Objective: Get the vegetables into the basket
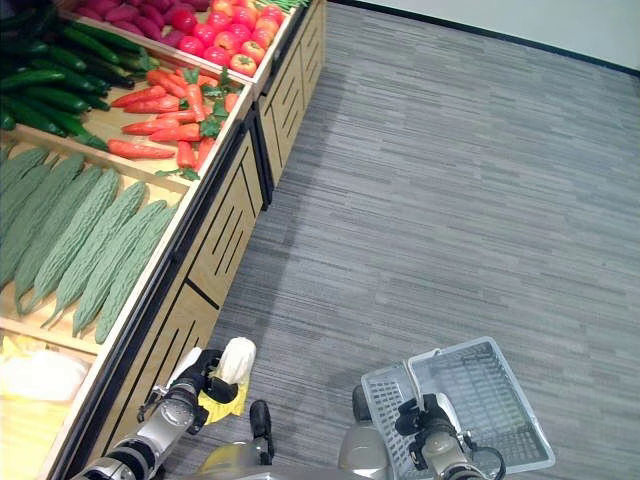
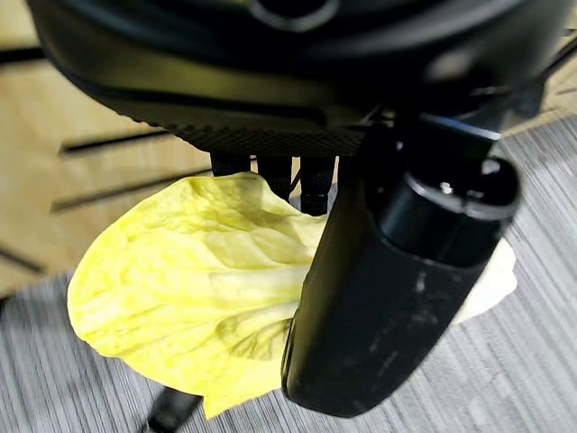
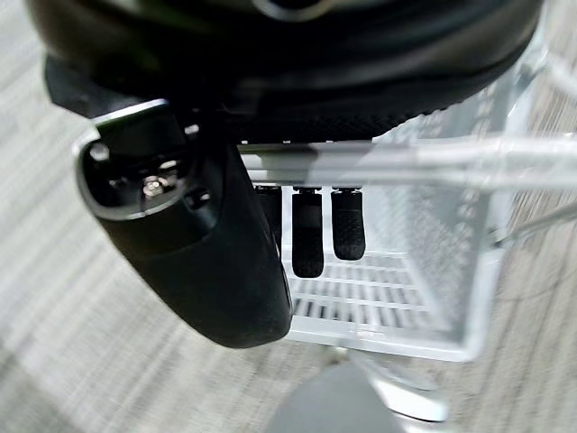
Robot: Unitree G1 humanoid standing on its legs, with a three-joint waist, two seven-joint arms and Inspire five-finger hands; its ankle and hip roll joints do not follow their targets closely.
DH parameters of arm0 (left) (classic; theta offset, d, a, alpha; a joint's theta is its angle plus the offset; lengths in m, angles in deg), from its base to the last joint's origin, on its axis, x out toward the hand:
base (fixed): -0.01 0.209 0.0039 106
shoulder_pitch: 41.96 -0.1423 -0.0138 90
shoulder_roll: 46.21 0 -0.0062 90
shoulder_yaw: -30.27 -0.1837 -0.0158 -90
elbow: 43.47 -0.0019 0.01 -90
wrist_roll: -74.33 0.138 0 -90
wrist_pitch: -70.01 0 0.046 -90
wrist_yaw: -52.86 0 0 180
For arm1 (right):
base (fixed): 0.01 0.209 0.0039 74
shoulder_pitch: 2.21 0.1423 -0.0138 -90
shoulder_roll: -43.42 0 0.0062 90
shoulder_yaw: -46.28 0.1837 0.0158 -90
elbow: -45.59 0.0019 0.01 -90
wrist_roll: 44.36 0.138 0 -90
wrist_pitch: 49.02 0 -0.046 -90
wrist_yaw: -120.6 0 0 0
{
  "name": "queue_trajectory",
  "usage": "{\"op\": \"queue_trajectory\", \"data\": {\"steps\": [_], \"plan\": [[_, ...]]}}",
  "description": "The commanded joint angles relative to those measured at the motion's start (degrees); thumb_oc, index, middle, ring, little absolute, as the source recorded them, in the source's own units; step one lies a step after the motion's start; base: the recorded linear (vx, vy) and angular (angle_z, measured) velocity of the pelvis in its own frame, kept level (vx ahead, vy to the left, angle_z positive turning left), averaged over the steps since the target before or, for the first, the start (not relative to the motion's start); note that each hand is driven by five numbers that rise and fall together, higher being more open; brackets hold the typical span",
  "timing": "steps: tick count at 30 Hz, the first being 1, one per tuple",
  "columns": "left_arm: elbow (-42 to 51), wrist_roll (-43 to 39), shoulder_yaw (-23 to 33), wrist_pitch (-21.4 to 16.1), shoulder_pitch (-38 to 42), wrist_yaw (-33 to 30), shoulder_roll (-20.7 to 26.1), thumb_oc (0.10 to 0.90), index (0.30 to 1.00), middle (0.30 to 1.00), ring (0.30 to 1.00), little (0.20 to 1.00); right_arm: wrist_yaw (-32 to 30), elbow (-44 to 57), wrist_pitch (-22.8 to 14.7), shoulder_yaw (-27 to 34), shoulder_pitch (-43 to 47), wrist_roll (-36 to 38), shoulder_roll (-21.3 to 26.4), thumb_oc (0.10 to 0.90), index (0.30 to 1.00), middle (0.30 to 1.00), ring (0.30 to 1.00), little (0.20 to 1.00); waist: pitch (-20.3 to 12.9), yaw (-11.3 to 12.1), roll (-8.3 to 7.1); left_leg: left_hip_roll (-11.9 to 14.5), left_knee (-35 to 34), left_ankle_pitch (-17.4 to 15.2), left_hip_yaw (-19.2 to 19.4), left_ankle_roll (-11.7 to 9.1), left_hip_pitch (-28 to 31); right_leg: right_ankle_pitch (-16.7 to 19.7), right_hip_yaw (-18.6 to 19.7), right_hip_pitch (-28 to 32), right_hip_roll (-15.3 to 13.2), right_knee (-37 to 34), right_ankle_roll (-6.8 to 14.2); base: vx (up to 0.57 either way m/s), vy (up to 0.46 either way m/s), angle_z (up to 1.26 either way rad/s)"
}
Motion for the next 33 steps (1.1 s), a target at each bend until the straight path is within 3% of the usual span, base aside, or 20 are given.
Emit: {"op": "queue_trajectory", "data": {"steps": [1,2,3,5,8,10,13,15,22,33], "plan": [[3.2,0.2,0.7,-2.5,1.3,-0.6,-1.7,0.4,0.3,0.3,0.3,0.3,-0.5,1.7,-1.2,-1.6,2.9,0.2,1.3,0.4,0.3,0.3,0.3,0.3,0.0,1.5,0.56,4.5,5.0,-3.1,-0.7,-3.6,-0.9,0.9,-5.6,-1.4,-2.5,4.6,4.6,-0.07,0.052,-0.73],[3.2,0.2,0.7,-2.5,1.4,-0.6,-1.6,0.4,0.3,0.3,0.3,0.3,-0.5,1.7,-1.2,-1.6,2.9,0.2,1.3,0.4,0.3,0.3,0.3,0.3,-0.1,1.5,0.47,4.4,5.0,-2.9,-0.8,-3.6,-1.1,1.0,-5.6,-1.5,-2.5,4.5,4.6,-0.15,0.126,-0.73],[3.3,0.3,0.6,-2.2,1.2,-0.5,-1.7,0.4,0.3,0.3,0.3,0.3,-0.6,1.6,-1.2,-1.9,2.8,0.1,1.1,0.4,0.3,0.3,0.3,0.3,-0.7,2.3,0.82,4.7,4.2,-1.8,0.5,-3.3,-1.7,-0.9,-9.2,0.4,-2.8,6.2,3.8,-0.12,0.117,-0.44],[3.7,0.5,0.8,-1.8,0.9,-0.3,-1.7,0.4,0.3,0.3,0.3,0.3,-0.6,1.7,-1.3,-2.2,2.6,0.0,0.9,0.4,0.3,0.3,0.3,0.3,-1.5,3.6,0.77,4.7,3.4,-1.0,2.6,-3.1,-1.8,-2.9,-12.2,3.5,-2.3,8.2,3.5,-0.12,0.128,-0.28],[3.8,0.6,0.9,-1.6,0.7,0.1,-1.7,0.4,0.3,0.3,0.3,0.3,-0.5,2.0,-1.3,-2.5,2.5,-0.3,0.8,0.4,0.3,0.3,0.3,0.3,-2.7,4.5,0.15,4.3,2.2,0.1,4.4,-2.9,-2.0,-3.3,-13.3,5.5,-1.4,7.4,3.7,-0.07,0.05,-0.4],[3.3,0.8,1.1,-1.5,0.7,0.5,-2.2,0.4,0.3,0.3,0.3,0.3,-0.7,3.0,-1.2,-2.8,2.9,-0.6,0.9,0.4,0.3,0.3,0.3,0.3,-4.2,5.5,-0.47,4.7,1.0,1.5,6.7,-3.6,-2.5,-2.9,-16.1,7.3,-1.1,4.2,4.3,-0.06,-0.006,-0.31],[2.6,0.8,1.1,-1.4,1.4,0.3,-2.8,0.4,0.3,0.3,0.3,0.3,-1.2,5.3,-1.2,-2.9,3.5,-0.9,1.5,0.4,0.3,0.3,0.3,0.3,-4.7,5.1,-0.09,5.3,0.3,2.4,6.3,-4.3,-2.8,-3.4,-15.5,6.5,-0.4,2.6,4.1,-0.02,-0.02,-0.39],[2.4,1.1,1.0,-1.3,2.0,0.3,-3.4,0.4,0.3,0.3,0.3,0.3,-1.0,7.5,-1.0,-3.6,4.5,-1.3,2.2,0.4,0.3,0.3,0.3,0.3,-5.1,4.9,0.32,5.7,0.3,2.4,5.6,-4.6,-2.0,-5.6,-16.1,7.3,-0.1,1.3,3.4,0.05,-0.026,-0.03],[0.8,1.8,0.2,-0.4,3.3,0.3,-5.1,0.4,0.3,0.3,0.3,0.3,0.1,7.7,0.1,-5.2,8.0,-0.9,2.6,0.4,0.3,0.3,0.3,0.3,-5.5,5.0,0.68,5.5,0.5,2.1,3.8,-4.9,0.2,-6.6,-17.4,10.2,0.0,0.4,2.8,0.05,-0.05,0.16],[6.8,3.9,-4.7,0.5,6.9,1.5,-6.1,0.4,0.3,0.3,0.3,0.3,1.3,8.8,2.3,-9.7,17.8,-2.2,2.9,0.4,0.3,0.3,0.3,0.3,-6.5,6.3,2.02,6.1,0.8,1.9,2.1,-5.4,2.1,-7.8,-18.4,12.8,1.0,-0.9,1.9,0.04,-0.041,0.08]]}}
